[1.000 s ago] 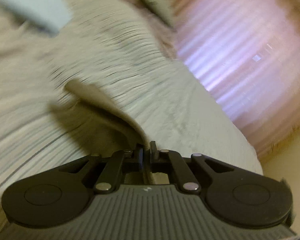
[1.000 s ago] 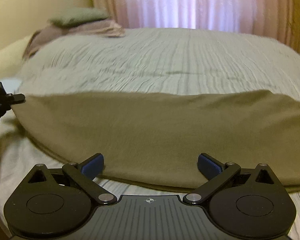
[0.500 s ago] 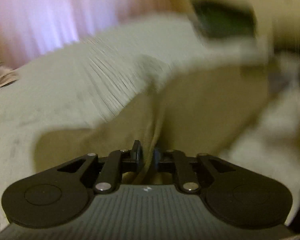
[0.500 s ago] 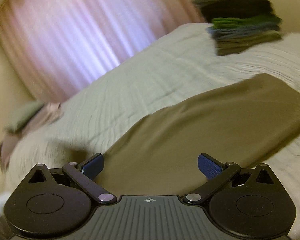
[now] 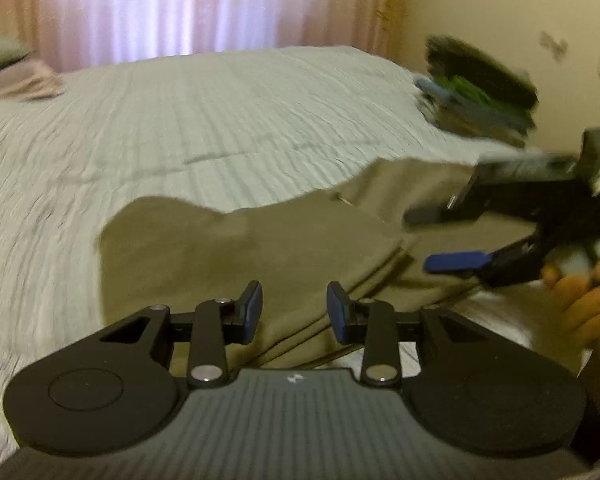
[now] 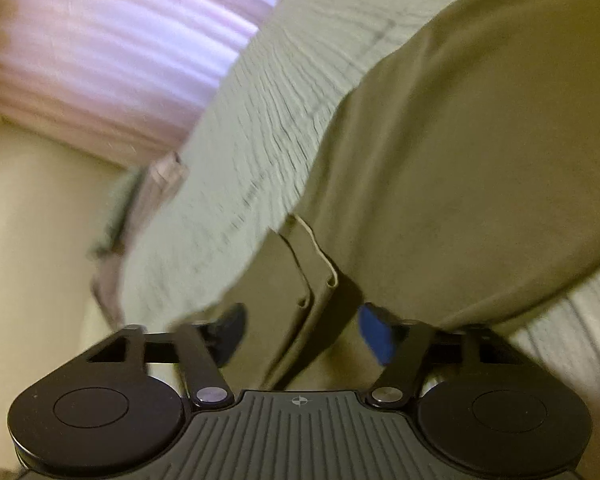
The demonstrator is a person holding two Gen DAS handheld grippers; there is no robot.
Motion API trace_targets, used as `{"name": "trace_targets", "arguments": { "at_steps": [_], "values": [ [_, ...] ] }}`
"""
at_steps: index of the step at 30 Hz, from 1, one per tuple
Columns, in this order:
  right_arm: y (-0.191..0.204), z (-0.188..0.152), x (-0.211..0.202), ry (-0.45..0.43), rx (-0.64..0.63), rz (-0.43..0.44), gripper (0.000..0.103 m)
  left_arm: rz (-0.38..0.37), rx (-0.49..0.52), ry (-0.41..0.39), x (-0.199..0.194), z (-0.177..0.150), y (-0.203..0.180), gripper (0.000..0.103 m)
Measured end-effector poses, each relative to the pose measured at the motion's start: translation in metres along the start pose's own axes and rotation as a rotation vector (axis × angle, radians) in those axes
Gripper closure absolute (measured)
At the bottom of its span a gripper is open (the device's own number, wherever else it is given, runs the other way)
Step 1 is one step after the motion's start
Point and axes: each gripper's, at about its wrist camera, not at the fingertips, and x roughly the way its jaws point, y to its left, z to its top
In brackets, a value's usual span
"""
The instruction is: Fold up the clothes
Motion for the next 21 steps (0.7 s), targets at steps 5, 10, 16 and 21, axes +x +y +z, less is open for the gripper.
{"name": "trace_targets", "arguments": {
  "at_steps": [5,10,16,21],
  "values": [
    [0.012,0.001,0.024,0.023,-0.024,-0.014,0.086,-0.025,-0.186,-0.040,-0.026,-0.008,0.027,0.072],
    [0.036,-0.004,0.008,-0.135,-0.221,-0.028,0.100,-0.009,-0.310,-0.085,-0.052,-0.008,0.054,0.073],
    [0.036,-0.005,-0.078,-0.492,-0.448,-0.105,0.100,-0.060,-0.337,-0.115,-0.053,0.011,0.059,0.073],
    [-0.041,0.019,-0.116,-0.550,-0.261,-0.285,0.100,-0.119,-0.286,-0.069,-0.019,0.023,0.034,0.073]
  ]
}}
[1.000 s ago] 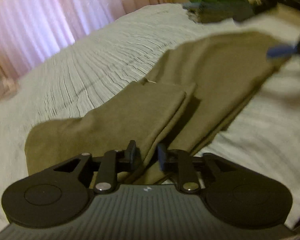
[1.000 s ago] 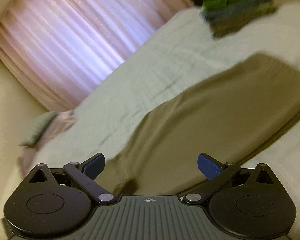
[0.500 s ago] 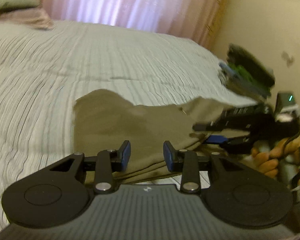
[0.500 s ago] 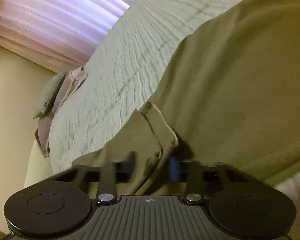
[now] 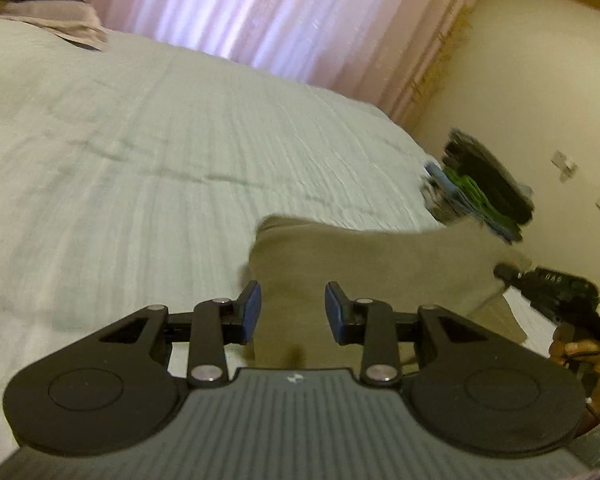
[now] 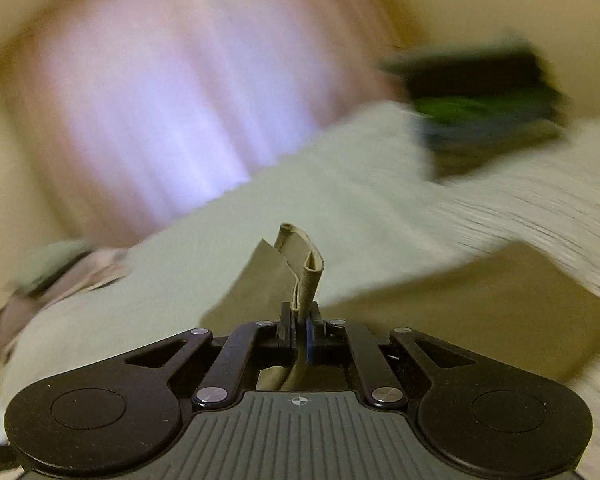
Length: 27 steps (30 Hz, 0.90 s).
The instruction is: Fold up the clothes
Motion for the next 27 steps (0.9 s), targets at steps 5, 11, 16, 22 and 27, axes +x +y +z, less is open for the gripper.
{"name": "trace_targets", "arguments": {
  "at_steps": [5,11,16,22,27],
  "values": [
    [-0.069,-0.007,0.011,0.106,0.199,-0.071,0.100,-0.026,0.077,0.078,0.039,-0.004,-0.032,0.074],
    [-0.063,0.009,-0.009,-0.009,0.113,-0.021,0.100,-0.034,0.139,0.078,0.052,-0.001,-0.054,0.074],
    [-0.085,0.012,-0.009,-0.026,0.115,-0.100,0.100,-0.032,0.142,0.094,0.060,-0.003,-0.059,0.074],
    [-0.101,0.013,-0.017,-0.074,0.140,-0.108,0.100,-0.025,0.154,0.121,0.066,-0.009,-0.062,0.074],
    [-0.099,0.021,-0.017,-0.129,0.087,-0.160,0.100,-0.012,0.160,0.130,0.069,-0.011,-0.063,0.074]
  ]
}}
